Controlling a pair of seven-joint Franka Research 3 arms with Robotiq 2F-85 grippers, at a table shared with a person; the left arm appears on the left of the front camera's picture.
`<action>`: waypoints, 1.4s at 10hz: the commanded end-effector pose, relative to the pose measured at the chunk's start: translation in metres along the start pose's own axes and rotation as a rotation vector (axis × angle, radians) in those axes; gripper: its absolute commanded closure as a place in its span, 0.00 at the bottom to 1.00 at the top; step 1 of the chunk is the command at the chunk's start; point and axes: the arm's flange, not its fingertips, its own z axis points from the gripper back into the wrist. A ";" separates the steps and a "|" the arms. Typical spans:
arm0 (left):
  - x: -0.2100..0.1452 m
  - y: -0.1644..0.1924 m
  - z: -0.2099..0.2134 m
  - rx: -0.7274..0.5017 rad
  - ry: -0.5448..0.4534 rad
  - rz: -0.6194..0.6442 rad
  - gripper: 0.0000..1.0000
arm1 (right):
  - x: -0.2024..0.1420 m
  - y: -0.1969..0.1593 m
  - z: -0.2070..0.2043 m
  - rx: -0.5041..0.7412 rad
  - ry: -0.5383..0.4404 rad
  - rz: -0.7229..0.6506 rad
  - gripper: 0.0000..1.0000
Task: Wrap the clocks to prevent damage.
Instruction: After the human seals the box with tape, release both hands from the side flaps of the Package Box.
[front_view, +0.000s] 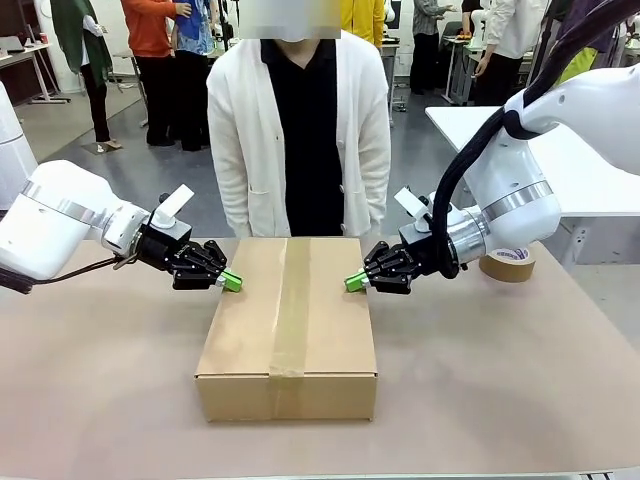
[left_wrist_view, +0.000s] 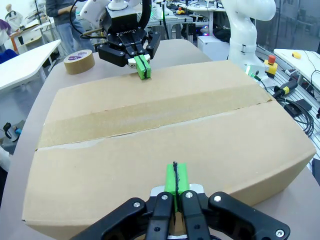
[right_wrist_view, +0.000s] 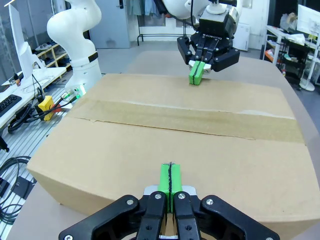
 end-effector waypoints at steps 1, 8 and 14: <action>0.029 -0.009 0.023 -0.016 0.038 -0.014 1.00 | 0.030 0.022 0.007 -0.005 0.074 0.030 0.99; 0.212 -0.102 0.171 0.016 0.391 0.048 1.00 | 0.237 0.172 0.119 -0.324 0.403 -0.049 0.99; 0.222 -0.107 0.183 0.029 0.376 0.025 1.00 | 0.256 0.176 0.128 -0.345 0.388 -0.024 0.99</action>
